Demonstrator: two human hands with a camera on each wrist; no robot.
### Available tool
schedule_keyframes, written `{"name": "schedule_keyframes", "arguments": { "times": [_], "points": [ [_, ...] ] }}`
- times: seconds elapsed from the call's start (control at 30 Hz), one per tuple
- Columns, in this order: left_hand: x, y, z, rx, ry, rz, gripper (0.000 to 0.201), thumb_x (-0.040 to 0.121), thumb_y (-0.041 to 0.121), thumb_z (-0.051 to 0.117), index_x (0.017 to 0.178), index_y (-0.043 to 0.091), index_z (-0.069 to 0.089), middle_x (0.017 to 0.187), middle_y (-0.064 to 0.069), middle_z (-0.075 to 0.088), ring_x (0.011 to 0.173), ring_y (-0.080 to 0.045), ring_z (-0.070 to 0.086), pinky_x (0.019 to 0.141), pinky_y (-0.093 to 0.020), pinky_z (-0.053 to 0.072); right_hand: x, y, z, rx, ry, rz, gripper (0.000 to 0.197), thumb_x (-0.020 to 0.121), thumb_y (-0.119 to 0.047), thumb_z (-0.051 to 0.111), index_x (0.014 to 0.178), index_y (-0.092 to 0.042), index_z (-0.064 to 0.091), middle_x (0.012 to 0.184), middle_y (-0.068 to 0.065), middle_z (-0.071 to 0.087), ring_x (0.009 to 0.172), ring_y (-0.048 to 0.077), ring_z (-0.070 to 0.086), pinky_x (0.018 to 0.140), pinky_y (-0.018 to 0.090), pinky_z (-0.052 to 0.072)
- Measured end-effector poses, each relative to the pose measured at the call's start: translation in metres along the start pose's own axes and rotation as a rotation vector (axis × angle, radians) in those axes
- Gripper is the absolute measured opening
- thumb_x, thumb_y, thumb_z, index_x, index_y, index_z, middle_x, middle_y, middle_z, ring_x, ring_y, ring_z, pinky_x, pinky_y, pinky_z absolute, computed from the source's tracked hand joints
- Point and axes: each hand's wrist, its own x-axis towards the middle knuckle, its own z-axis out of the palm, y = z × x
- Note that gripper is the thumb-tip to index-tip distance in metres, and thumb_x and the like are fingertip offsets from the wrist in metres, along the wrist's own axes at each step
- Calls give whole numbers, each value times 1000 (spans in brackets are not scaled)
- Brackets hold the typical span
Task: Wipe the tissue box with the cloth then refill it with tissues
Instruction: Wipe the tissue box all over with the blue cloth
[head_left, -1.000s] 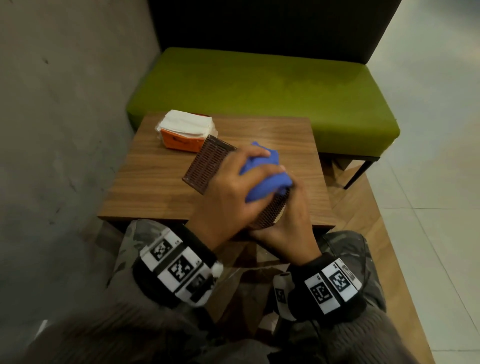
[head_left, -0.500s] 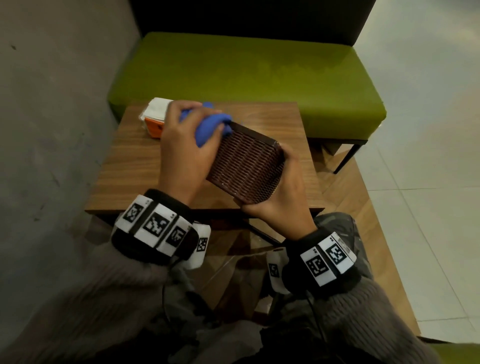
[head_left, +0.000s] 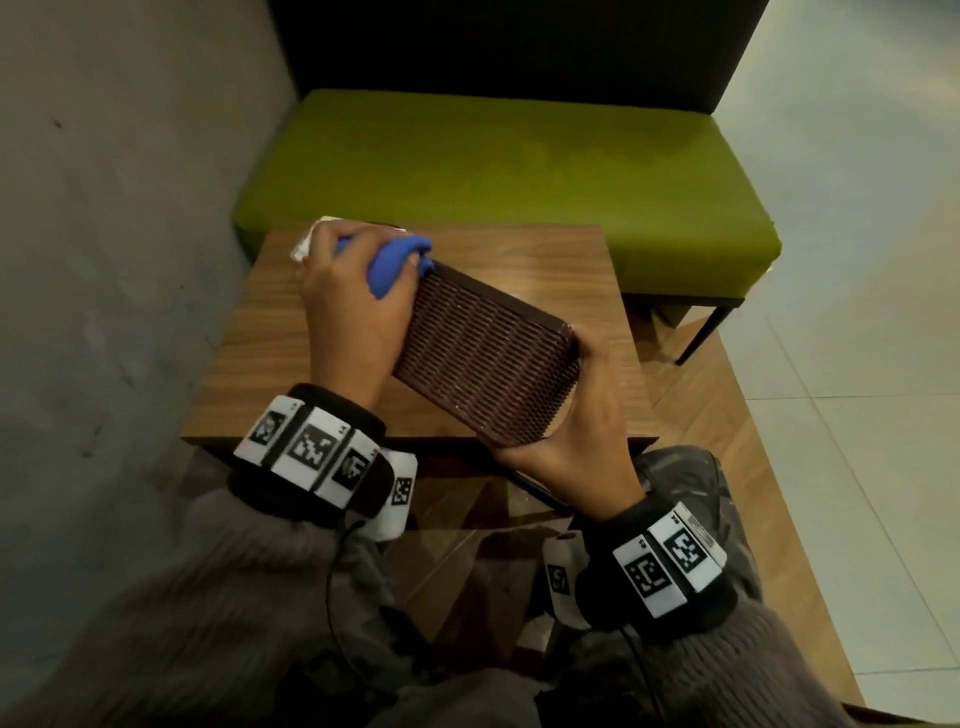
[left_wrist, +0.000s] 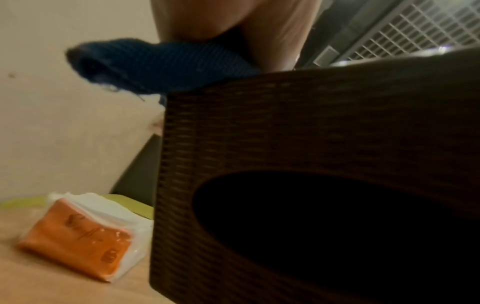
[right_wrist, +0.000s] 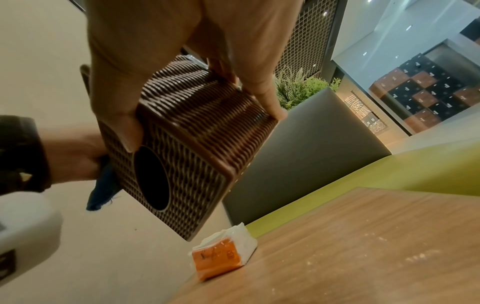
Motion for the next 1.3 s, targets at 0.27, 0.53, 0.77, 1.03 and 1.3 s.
{"name": "schedule_keyframes", "arguments": {
  "times": [0.27,0.53,0.77,1.03,1.3],
  "points": [
    [-53,40,7,-113,-269,492,27,81,15,67,107,9,70,120,-11,55,110,-28,56,99,-36,43,-2,5,10,47,-4,56,91,58,-43,84,130,-10,40,126,9,50,116,24,53,94,44,47],
    [-21,-11,13,-126,-83,-100,29,83,31,62,102,10,70,112,-8,59,103,-10,54,92,-10,39,-11,6,9,-17,-68,-7,95,58,-47,83,133,-12,35,127,0,44,119,12,45,101,28,39],
    [-76,22,8,-232,-305,385,32,78,8,73,110,8,69,124,-10,56,118,-17,54,101,-25,41,-11,9,9,1,-59,32,93,56,-44,83,131,-18,36,124,-7,45,116,14,49,97,42,45],
    [-80,-24,3,-166,-161,79,30,84,23,60,111,10,67,124,-9,57,118,-10,52,103,-17,38,-16,16,2,-11,-80,12,95,53,-44,82,130,-37,26,125,-23,36,117,3,44,98,18,38],
    [-90,-30,-14,-184,-315,234,34,84,19,59,117,13,62,132,-5,52,125,-13,49,106,-21,35,-13,18,-8,45,-65,65,100,51,-33,88,131,-33,28,126,-14,41,118,-2,44,95,7,34]
  ]
}}
